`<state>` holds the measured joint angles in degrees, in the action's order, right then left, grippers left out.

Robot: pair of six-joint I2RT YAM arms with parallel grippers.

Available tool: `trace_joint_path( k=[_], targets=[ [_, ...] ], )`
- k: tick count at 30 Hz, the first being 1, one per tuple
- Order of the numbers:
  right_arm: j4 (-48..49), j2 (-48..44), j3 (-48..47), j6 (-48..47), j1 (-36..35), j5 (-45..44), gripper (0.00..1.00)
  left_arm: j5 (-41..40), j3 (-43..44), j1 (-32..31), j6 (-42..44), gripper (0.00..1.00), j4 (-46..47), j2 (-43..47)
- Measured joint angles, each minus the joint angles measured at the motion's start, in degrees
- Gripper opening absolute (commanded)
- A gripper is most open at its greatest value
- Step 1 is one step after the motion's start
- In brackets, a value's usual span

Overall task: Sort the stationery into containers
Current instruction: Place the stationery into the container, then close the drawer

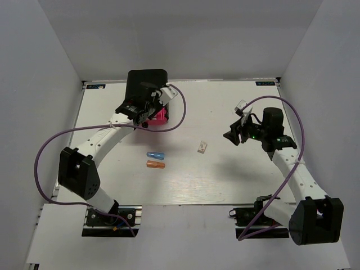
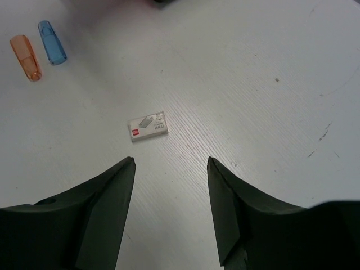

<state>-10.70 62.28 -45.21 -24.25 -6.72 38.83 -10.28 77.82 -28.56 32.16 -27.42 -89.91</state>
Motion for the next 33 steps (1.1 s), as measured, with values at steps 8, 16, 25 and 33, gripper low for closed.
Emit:
trace_joint_path(
  k=[8,16,25,33],
  targets=[
    [0.17,0.28,0.02,-0.42,0.0,0.52,0.61,-4.22,-0.13,0.0,-1.31,0.8,2.62,-0.02],
    [0.15,1.09,0.02,-1.09,0.0,1.09,0.34,-6.75,5.84,0.02,-15.37,0.0,2.16,2.64],
    [0.13,1.29,0.02,-1.99,0.0,1.97,0.17,-0.46,-23.04,0.66,-53.4,0.0,2.84,28.81],
    [0.17,3.82,0.02,-2.03,0.0,2.45,0.18,-0.2,-33.27,0.7,-72.43,0.0,-0.52,33.14]
  ],
)
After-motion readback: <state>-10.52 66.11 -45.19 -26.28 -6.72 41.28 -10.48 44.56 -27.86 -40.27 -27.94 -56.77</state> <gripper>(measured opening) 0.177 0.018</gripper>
